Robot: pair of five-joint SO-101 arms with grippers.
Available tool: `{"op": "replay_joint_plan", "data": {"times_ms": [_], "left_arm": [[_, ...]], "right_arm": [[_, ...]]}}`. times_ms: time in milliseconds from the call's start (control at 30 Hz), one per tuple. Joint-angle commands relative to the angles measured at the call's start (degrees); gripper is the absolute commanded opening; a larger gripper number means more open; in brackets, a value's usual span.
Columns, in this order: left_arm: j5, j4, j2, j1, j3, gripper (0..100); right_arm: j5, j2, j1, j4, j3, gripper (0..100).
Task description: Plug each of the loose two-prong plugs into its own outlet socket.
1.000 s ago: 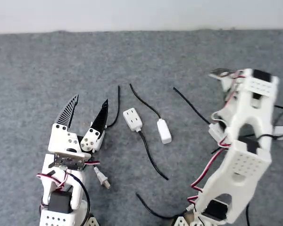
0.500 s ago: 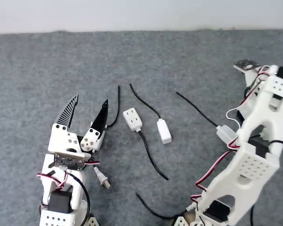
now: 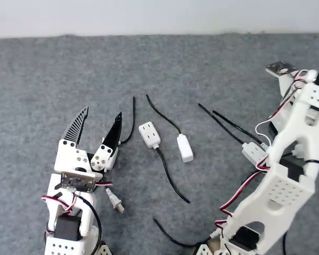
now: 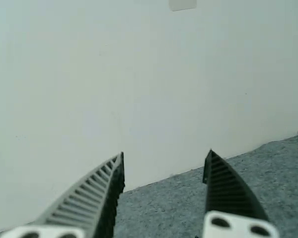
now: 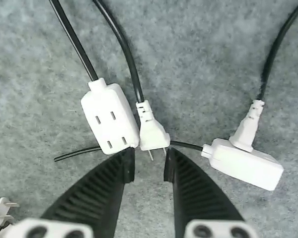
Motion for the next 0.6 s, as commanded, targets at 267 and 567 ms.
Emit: {"op": "replay_joint_plan", "data": {"times_ms": [267, 567], "left_arm": [[-3.87, -1.49, -0.62, 7.12, 0.75, 25], [-5.89, 8.97, -0.62, 7.47, -10.07, 25]], "right_arm": [[-9.49, -4.35, -13.67, 1.98, -0.79, 11.0], [-21.8, -40.48, -31.25, 2.51, 7.91, 11.1]]}}
